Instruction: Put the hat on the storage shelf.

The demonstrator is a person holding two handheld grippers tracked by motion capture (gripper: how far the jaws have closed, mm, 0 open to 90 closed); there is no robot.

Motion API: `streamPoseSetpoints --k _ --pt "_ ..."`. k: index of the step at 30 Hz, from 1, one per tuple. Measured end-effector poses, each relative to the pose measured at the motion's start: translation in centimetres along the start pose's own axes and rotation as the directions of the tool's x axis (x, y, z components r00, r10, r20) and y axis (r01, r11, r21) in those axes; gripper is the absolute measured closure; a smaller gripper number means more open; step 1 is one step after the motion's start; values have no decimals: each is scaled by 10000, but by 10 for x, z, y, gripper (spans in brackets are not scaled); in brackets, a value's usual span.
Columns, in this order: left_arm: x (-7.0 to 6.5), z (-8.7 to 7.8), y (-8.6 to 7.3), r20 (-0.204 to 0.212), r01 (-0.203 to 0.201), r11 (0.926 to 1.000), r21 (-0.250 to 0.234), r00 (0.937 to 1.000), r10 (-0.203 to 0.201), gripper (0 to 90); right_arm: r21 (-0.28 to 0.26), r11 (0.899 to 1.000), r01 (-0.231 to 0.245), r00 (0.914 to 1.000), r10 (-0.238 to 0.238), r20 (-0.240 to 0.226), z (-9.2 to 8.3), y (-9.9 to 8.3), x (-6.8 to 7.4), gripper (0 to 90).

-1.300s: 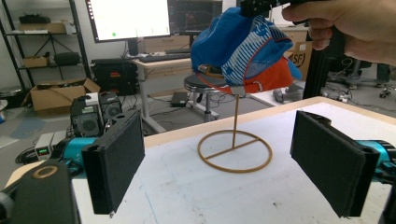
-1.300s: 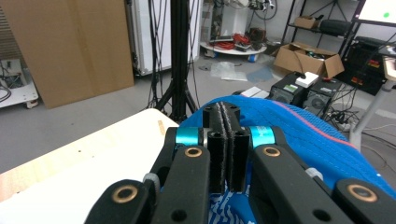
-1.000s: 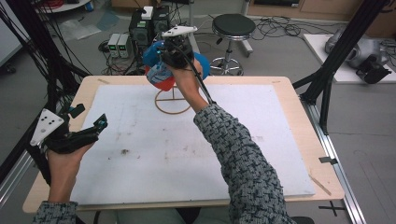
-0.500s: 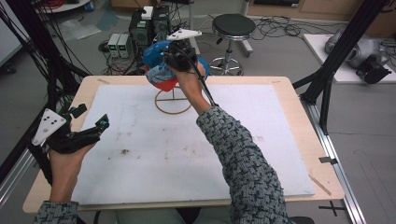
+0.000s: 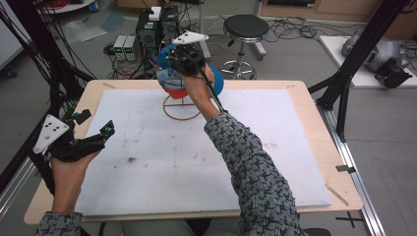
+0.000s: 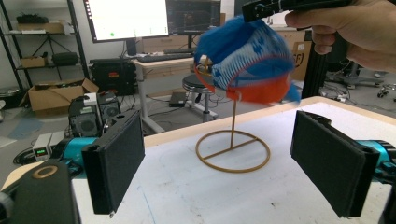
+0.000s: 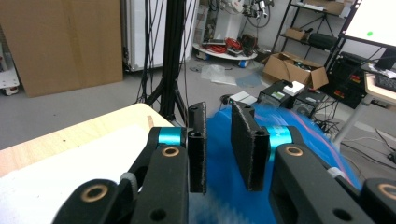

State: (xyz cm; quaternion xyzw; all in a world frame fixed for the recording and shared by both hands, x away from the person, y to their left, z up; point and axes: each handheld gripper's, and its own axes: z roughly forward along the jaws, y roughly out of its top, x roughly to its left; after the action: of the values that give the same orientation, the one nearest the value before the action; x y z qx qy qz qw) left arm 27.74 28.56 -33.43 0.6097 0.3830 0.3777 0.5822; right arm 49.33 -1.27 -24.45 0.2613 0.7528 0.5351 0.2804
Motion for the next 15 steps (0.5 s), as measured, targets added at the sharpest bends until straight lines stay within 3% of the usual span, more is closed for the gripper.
streamPoseSetpoints --k 9,15 --pt "0 0 0 7 26 10000 -33 10000 -26 178 -230 9997 52 10000 -52 13 -5 2 -1 672" --pt "1 0 -1 -20 27 10000 -9 10000 -27 178 -443 9990 -107 9998 113 133 -13 2 -11 603"
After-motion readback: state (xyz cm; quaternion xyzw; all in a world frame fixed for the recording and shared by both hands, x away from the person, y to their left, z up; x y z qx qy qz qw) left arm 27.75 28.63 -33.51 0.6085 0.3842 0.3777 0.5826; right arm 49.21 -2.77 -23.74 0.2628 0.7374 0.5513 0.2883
